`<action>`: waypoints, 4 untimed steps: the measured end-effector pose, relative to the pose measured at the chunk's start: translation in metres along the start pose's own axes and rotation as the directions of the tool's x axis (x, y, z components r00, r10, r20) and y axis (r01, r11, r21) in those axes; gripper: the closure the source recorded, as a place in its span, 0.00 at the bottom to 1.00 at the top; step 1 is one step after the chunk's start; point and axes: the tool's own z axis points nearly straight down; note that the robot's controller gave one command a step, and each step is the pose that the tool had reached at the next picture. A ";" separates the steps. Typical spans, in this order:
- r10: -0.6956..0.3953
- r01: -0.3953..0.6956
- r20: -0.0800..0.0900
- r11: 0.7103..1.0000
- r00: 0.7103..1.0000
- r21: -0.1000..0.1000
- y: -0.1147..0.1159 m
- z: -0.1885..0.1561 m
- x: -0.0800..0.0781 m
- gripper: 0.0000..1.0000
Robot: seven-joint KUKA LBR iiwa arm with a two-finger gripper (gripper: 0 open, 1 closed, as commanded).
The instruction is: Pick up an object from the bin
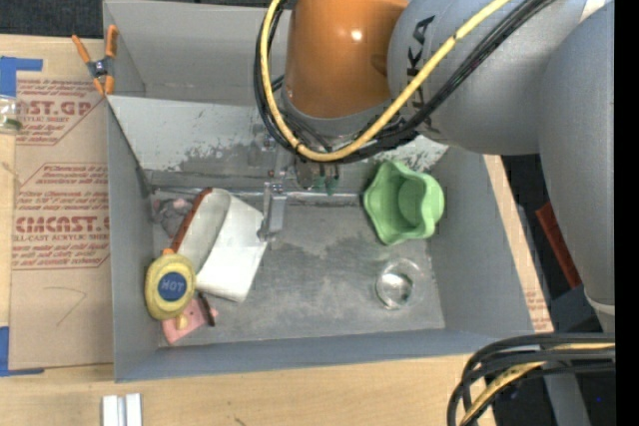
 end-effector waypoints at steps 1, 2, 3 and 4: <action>-0.146 0.146 0.001 0.989 0.989 0.000 0.008 0.041 0.009 0.00; -0.461 0.461 -0.001 0.887 0.887 0.000 0.022 0.056 0.022 0.00; -0.515 0.515 0.003 0.857 0.857 -0.001 0.030 0.088 0.034 0.00; -0.559 0.559 0.002 0.829 0.829 0.000 0.031 0.115 0.030 0.00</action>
Offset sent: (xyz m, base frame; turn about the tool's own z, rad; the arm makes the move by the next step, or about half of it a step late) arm -0.0308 0.0311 -0.0593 -0.6330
